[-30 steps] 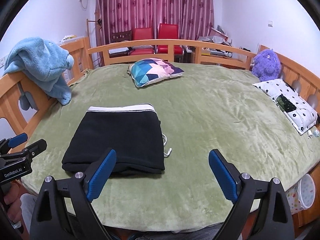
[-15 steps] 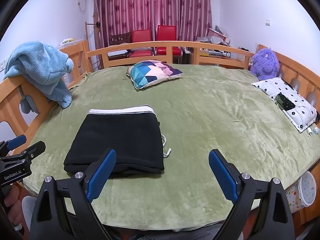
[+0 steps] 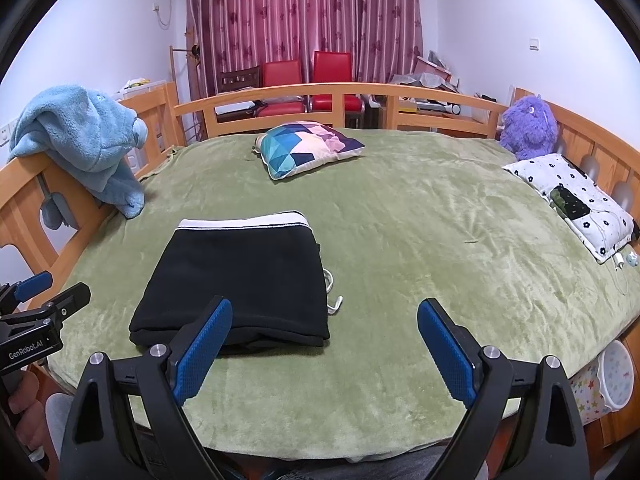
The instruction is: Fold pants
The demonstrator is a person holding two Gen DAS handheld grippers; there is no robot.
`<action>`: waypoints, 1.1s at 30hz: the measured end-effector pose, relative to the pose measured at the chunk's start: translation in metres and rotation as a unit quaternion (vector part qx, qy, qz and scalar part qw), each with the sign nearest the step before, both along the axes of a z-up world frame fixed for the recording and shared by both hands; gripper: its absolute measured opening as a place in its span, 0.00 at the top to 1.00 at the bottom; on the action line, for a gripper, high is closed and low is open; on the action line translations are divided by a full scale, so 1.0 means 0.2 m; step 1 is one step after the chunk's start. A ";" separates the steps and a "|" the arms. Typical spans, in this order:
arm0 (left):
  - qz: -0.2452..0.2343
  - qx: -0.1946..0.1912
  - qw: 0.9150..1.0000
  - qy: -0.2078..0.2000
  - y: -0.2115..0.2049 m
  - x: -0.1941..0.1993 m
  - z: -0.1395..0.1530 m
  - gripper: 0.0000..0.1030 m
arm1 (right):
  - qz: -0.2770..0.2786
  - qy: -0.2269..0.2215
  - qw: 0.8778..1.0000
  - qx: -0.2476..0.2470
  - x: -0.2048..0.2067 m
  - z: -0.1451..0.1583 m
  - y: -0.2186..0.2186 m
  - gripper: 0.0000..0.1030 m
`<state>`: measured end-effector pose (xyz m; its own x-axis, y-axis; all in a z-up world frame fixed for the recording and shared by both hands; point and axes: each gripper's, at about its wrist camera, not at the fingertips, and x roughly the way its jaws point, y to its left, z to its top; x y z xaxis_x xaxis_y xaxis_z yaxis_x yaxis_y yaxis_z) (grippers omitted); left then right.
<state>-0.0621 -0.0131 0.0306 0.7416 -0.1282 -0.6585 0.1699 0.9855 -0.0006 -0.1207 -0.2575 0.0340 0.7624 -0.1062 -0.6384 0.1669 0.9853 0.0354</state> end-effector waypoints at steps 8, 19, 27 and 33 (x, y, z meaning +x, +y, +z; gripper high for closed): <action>-0.001 -0.001 1.000 0.000 0.00 0.00 0.00 0.12 | -0.001 0.000 1.000 -0.003 -0.01 0.00 0.00 0.10; -0.001 -0.002 1.000 0.000 0.01 0.00 0.01 0.12 | -0.003 0.001 1.000 -0.006 -0.01 0.01 -0.01 0.10; -0.001 -0.001 1.000 0.000 0.01 0.00 0.01 0.12 | -0.004 0.001 1.000 -0.005 -0.02 0.00 -0.02 0.10; -0.001 -0.003 1.000 -0.001 0.01 0.00 0.02 0.12 | -0.004 0.000 1.000 -0.005 -0.02 0.00 -0.03 0.10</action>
